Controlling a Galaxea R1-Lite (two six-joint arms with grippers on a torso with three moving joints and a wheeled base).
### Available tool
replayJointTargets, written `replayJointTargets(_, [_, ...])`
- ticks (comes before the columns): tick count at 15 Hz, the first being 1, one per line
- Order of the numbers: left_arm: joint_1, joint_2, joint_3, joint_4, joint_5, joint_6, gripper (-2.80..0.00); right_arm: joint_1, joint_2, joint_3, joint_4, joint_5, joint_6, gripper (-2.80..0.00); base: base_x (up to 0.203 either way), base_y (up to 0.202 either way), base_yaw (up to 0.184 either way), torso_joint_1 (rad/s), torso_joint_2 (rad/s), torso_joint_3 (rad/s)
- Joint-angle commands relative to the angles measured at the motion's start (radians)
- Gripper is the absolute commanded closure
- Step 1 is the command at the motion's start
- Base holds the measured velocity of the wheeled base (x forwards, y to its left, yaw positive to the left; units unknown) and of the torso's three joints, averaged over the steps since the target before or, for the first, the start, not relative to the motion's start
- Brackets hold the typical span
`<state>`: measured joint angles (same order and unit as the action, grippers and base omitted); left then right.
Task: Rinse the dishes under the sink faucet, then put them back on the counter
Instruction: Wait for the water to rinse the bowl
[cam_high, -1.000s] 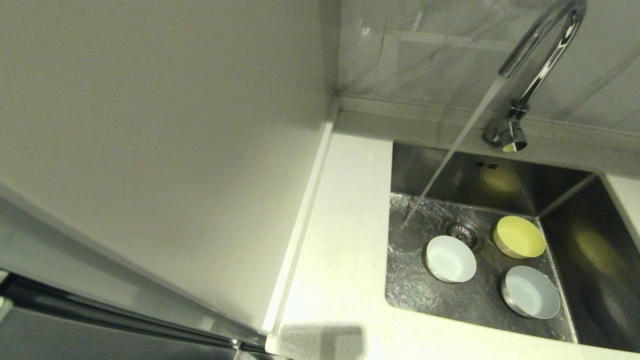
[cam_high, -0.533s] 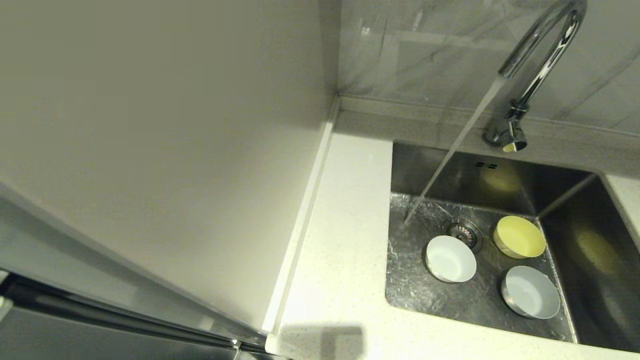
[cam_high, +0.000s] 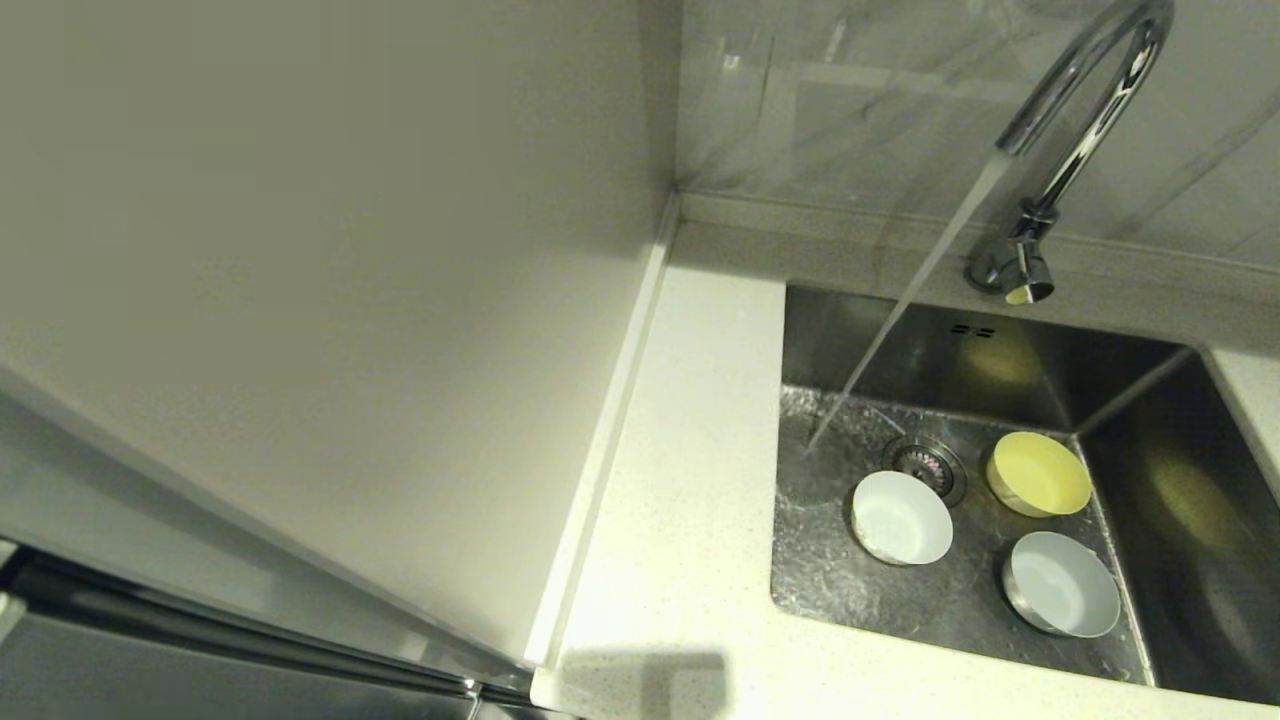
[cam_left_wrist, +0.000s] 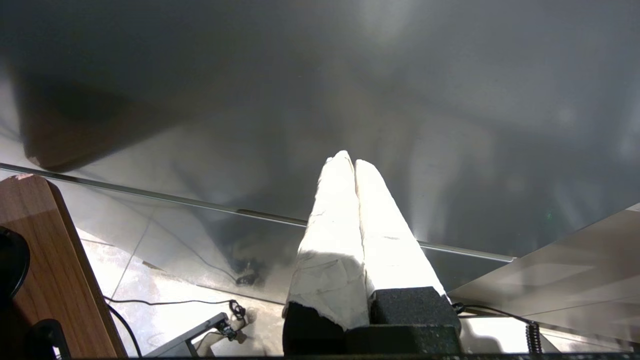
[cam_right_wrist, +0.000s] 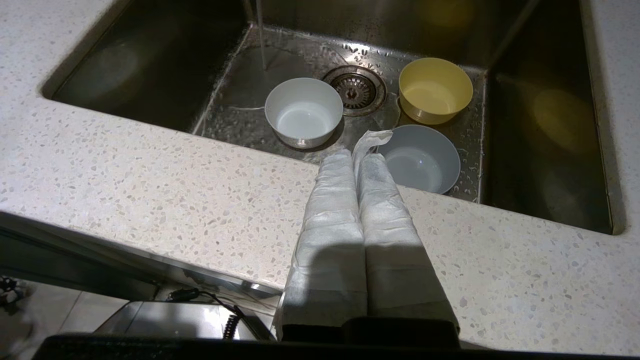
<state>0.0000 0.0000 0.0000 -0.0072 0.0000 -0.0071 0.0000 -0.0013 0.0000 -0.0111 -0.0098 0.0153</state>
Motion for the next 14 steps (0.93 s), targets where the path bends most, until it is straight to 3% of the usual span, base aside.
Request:
replayJointTargets(1, [0.000,0.000,0.003,0.000,0.000,-0.001,0.00,0.000,0.000,0.000,-0.001,-0.001,0.000,0.00,0.000,0.000,0.000,0.000,0.00,0.000])
replayJointTargets(14, [0.000,0.000,0.003,0.000,0.000,-0.001,0.00,0.000,0.000,0.000,0.000,0.001,0.000,0.00,0.000,0.000,0.000,0.000,0.00,0.000])
